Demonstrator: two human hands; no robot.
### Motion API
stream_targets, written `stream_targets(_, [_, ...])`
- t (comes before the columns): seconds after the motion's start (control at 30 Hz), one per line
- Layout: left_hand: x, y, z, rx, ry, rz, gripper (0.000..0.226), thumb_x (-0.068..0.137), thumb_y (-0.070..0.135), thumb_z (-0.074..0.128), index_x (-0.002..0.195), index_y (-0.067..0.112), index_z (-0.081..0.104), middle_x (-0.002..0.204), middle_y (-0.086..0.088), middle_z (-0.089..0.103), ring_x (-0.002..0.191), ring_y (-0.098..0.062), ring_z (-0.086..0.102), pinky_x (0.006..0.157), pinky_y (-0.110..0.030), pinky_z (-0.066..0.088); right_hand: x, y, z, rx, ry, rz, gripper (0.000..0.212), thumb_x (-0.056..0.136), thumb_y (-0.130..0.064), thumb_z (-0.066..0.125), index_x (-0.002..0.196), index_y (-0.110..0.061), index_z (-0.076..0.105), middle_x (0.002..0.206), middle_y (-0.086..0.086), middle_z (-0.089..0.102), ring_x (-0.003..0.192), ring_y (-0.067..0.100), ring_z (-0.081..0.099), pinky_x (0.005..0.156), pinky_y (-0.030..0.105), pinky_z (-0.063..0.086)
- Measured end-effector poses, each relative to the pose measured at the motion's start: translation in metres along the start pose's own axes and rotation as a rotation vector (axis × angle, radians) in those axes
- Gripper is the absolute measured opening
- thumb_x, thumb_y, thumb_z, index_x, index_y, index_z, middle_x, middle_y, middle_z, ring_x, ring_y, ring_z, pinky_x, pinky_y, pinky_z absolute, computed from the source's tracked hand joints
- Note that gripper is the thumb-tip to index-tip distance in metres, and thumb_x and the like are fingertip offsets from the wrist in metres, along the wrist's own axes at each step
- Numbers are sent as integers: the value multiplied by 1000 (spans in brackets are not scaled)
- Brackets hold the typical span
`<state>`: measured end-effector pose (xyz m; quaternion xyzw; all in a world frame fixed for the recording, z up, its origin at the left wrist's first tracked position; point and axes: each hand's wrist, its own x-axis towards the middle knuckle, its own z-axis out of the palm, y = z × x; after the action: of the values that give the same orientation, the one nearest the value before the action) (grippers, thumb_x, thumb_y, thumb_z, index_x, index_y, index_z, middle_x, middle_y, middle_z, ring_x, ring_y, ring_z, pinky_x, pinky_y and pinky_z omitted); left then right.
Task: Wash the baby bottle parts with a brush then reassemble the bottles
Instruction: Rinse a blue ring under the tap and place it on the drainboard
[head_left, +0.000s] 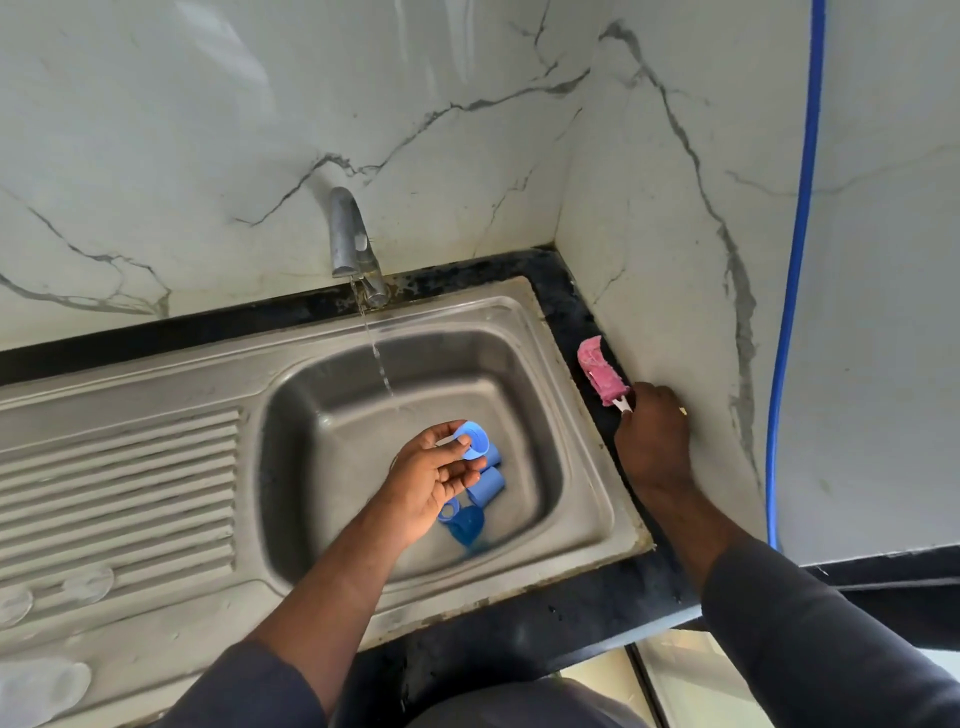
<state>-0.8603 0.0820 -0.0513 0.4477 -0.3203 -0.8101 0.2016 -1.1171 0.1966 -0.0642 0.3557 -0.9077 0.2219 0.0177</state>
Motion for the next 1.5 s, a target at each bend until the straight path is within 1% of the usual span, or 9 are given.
stream_targets(0.17, [3, 3, -2, -16, 15, 14, 22, 97, 11, 61, 119, 13, 65, 103, -13, 72, 99, -30, 67, 96, -41, 53, -8, -31, -3, 124, 100, -235, 33, 79, 7, 64, 111, 1, 65, 99, 19, 64, 95, 34, 57, 82, 41, 44])
stream_targets(0.33, [10, 24, -20, 19, 65, 58, 23, 97, 13, 63, 120, 13, 65, 109, -14, 73, 95, -26, 70, 86, -34, 57, -23, -116, 20, 478, -482, -381, 35, 89, -8, 66, 123, -17, 67, 112, -3, 65, 97, 12, 64, 90, 31, 53])
stream_targets(0.47, [22, 56, -33, 66, 119, 140, 21, 93, 2, 66, 112, 10, 65, 100, -17, 72, 86, -24, 67, 80, -33, 55, -14, -179, 43, 527, -644, -400, 47, 87, -19, 73, 133, -24, 61, 122, -6, 68, 106, 8, 65, 95, 24, 51])
stream_targets(0.67, [40, 107, -49, 130, 177, 197, 19, 99, 5, 57, 116, 8, 64, 94, -11, 70, 82, -18, 68, 76, -30, 59, 17, -235, 57, 593, -672, -343, 34, 87, -14, 75, 119, -23, 67, 106, -7, 72, 98, 9, 68, 94, 32, 55])
stream_targets(0.8, [51, 133, -62, 177, 209, 230, 21, 98, 3, 57, 116, 7, 67, 94, -17, 71, 82, -25, 69, 76, -33, 61, 35, -257, 67, 595, -666, -299, 39, 88, -14, 75, 126, -15, 65, 115, 1, 71, 104, 13, 66, 98, 37, 52])
stream_targets(1.03, [62, 151, -76, 142, 194, 256, 20, 97, 14, 66, 115, 6, 66, 105, -17, 73, 93, -27, 73, 81, -35, 62, 44, -277, 69, 638, -630, -246, 41, 81, -15, 82, 119, -21, 68, 103, -10, 70, 87, -1, 64, 67, 1, 42])
stream_targets(1.13, [63, 155, -77, 134, 190, 257, 16, 94, 7, 68, 109, 7, 68, 104, -18, 73, 95, -25, 74, 79, -32, 62, 44, -281, 72, 633, -641, -232, 42, 84, -18, 80, 123, -20, 66, 112, -7, 71, 95, 3, 65, 75, 9, 46])
stream_targets(1.27, [66, 154, -80, 93, 164, 264, 23, 92, 5, 70, 114, 5, 69, 107, -17, 74, 98, -27, 74, 86, -37, 61, 46, -278, 76, 767, -699, -141, 35, 88, -11, 74, 120, -21, 68, 114, -1, 73, 107, 15, 69, 95, 42, 57])
stream_targets(1.5, [66, 157, -74, 40, 152, 262, 12, 97, 7, 63, 104, 5, 71, 101, -14, 76, 93, -23, 75, 80, -29, 61, 48, -277, 69, 995, -705, 41, 28, 86, -13, 79, 104, -26, 63, 104, 6, 75, 97, 21, 74, 87, 39, 61])
